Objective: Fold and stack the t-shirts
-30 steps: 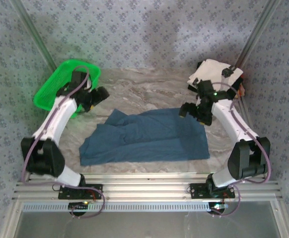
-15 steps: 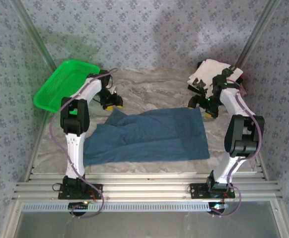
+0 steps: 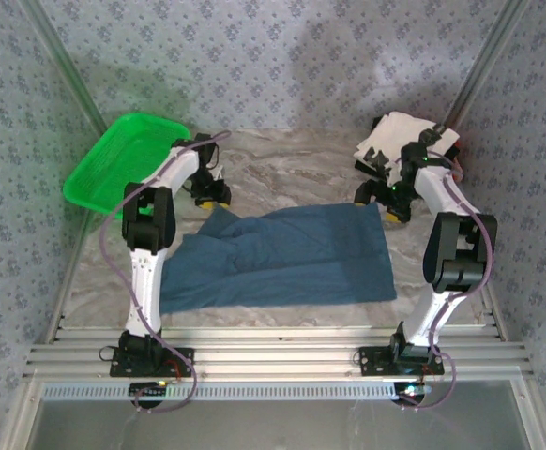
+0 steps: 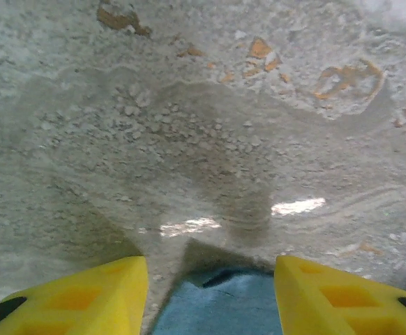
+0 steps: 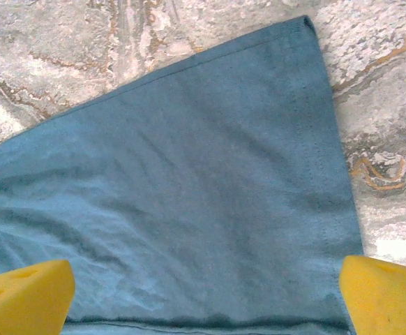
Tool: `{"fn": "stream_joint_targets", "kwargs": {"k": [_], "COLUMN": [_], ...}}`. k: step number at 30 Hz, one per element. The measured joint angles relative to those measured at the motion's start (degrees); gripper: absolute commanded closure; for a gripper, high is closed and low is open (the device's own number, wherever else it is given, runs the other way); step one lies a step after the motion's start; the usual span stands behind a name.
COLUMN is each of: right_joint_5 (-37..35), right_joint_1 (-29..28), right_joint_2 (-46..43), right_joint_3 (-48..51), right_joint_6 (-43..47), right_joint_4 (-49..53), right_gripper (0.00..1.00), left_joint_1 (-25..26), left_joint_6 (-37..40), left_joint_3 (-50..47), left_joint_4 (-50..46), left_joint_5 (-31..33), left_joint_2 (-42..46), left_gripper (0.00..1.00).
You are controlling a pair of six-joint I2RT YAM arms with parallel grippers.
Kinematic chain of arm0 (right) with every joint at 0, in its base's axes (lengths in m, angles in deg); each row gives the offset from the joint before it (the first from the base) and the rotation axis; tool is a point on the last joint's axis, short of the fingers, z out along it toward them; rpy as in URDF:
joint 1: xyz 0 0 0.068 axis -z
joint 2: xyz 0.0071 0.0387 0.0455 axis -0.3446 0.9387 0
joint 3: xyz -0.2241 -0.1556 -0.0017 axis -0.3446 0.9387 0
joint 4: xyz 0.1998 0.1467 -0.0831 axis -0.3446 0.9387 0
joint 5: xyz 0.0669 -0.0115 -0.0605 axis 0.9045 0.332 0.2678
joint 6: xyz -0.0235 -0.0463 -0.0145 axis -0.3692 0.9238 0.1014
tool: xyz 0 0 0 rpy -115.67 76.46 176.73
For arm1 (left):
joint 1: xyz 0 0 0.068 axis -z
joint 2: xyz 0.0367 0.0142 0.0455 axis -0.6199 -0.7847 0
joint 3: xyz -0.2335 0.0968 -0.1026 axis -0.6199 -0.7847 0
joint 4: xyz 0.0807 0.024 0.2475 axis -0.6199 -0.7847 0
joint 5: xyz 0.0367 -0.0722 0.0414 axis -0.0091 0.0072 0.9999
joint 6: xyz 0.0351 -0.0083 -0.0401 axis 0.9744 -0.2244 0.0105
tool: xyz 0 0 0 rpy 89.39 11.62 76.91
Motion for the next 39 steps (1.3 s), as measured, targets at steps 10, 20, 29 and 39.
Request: {"fn": "stream_joint_targets", "kwargs": {"k": [10,20,29,39], "right_joint_5": [-0.57,-3.78,-7.76,-9.79], "right_joint_1": [2.86,2.56,1.81,1.01], "right_joint_2": [5.55,18.18,24.11,26.38], "right_joint_3": [-4.07,-14.73,-21.53,-24.79], "right_joint_6": [0.02,-0.39,0.59,0.81], "right_joint_4": [0.02,-0.5,2.56,3.17], "right_gripper": [0.01,0.13,0.27,0.45], "left_joint_1": [0.68,2.01,1.27,-1.07], "left_joint_6": [1.25,1.05,-0.26,-0.26], "left_joint_3": [0.09,-1.51,-2.82,-2.27], "left_joint_4": [-0.22,0.68,1.31,1.79], "left_joint_5": [2.75,1.6,2.99,5.11], "left_joint_2": [-0.09,0.81,6.73,10.75], "left_gripper": [0.79,1.0,1.0,1.0]}}
